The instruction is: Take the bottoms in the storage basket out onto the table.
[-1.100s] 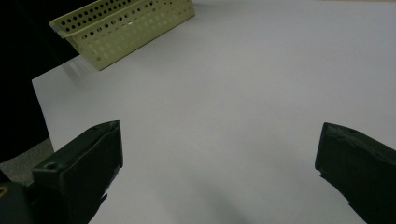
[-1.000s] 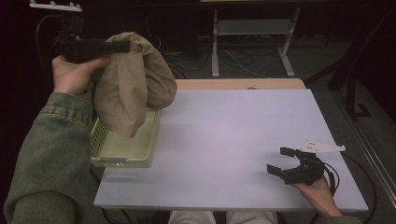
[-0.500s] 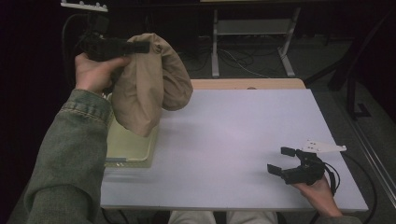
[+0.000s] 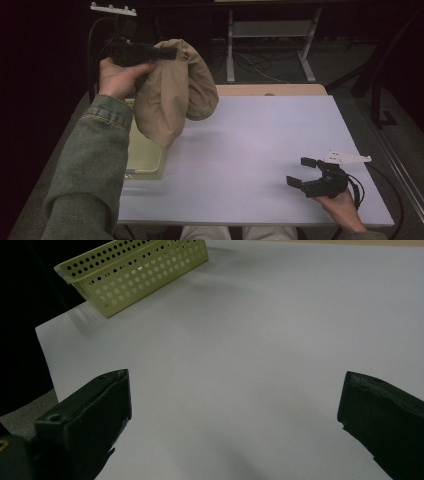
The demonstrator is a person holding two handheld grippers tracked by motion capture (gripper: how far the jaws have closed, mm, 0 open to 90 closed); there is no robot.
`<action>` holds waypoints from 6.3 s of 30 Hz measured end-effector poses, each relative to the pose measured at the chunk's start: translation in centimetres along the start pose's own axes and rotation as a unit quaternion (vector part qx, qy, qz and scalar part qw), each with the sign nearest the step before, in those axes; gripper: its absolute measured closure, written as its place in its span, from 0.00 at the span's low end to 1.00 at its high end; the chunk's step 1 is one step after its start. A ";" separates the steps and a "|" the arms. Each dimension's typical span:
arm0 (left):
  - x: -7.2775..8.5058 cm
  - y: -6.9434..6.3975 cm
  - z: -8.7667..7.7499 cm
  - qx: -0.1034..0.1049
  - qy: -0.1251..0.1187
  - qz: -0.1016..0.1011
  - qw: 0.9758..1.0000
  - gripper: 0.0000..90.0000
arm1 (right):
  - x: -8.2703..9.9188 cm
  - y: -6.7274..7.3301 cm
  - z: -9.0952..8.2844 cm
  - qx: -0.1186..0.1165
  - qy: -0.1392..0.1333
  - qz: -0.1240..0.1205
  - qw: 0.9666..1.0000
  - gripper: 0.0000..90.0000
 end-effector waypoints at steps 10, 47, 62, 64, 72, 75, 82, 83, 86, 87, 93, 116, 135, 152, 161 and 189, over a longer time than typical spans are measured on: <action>0.3 -0.6 2.2 0.021 0.008 0.002 1.000 0.89 | 0.0 0.0 0.0 -0.001 0.001 -0.003 1.000 0.01; 4.4 -1.8 10.3 0.072 0.075 0.013 0.994 0.88 | -0.1 0.0 -0.4 -0.001 -0.001 -0.001 1.000 0.01; 5.5 -2.0 11.5 0.093 0.061 0.002 0.994 0.88 | -0.1 -0.1 -0.5 -0.001 -0.001 0.000 1.000 0.01; 5.7 -2.1 11.7 0.099 0.059 0.000 0.993 0.88 | -0.1 0.0 -0.5 0.000 -0.001 0.001 1.000 0.01; 6.9 -2.9 13.0 0.126 0.061 -0.003 0.990 0.88 | -0.1 -0.1 -0.5 0.001 -0.003 0.000 1.000 0.01; 7.3 -3.4 13.4 0.132 0.063 -0.001 0.989 0.88 | -0.1 -0.1 -0.5 0.002 -0.003 -0.001 1.000 0.01; 8.3 -4.5 14.6 0.155 0.071 0.007 0.985 0.88 | -0.1 -0.1 -0.5 0.002 -0.003 -0.002 1.000 0.01; 8.5 -4.7 14.8 0.158 0.074 0.008 0.985 0.88 | -0.1 -0.1 -0.5 0.002 -0.002 -0.002 1.000 0.01; 9.2 -5.3 15.5 0.168 0.083 0.012 0.982 0.88 | -0.1 -0.1 -0.5 0.002 -0.002 -0.001 1.000 0.01; 9.5 -5.5 15.8 0.170 0.087 0.010 0.982 0.88 | -0.1 -0.1 -0.5 0.002 -0.002 -0.001 1.000 0.01; 11.2 -6.6 17.3 0.181 0.106 0.019 0.977 0.87 | -0.1 -0.2 -0.5 0.004 -0.003 -0.002 1.000 0.01; 16.6 -10.8 20.9 0.240 0.122 0.039 0.962 0.80 | -0.1 -0.3 -0.7 0.006 -0.004 -0.001 1.000 0.01; 19.8 -12.5 22.5 0.260 0.132 0.049 0.955 0.65 | 0.0 -0.2 -0.6 0.006 0.000 -0.001 1.000 0.01; 17.7 -12.3 19.8 0.232 0.130 0.032 0.964 0.28 | 0.0 -0.1 -0.8 0.007 -0.002 0.001 1.000 0.01; 17.2 -10.7 17.6 0.195 0.118 0.018 0.973 0.06 | 0.0 -0.1 -0.8 0.009 -0.004 0.000 1.000 0.01; 18.5 -8.2 9.3 0.101 0.084 0.038 0.991 0.00 | 0.0 -0.1 -0.8 0.011 -0.003 0.002 1.000 0.01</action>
Point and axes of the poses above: each handheld gripper's, and its own axes: z roughly forward along the jaws, x roughly out of its underside, y roughly to its left, the point moved 3 cm from there along z, roughly forward along the jaws, and after that the axes turned 7 degrees about -y, right-handed, at the moved point
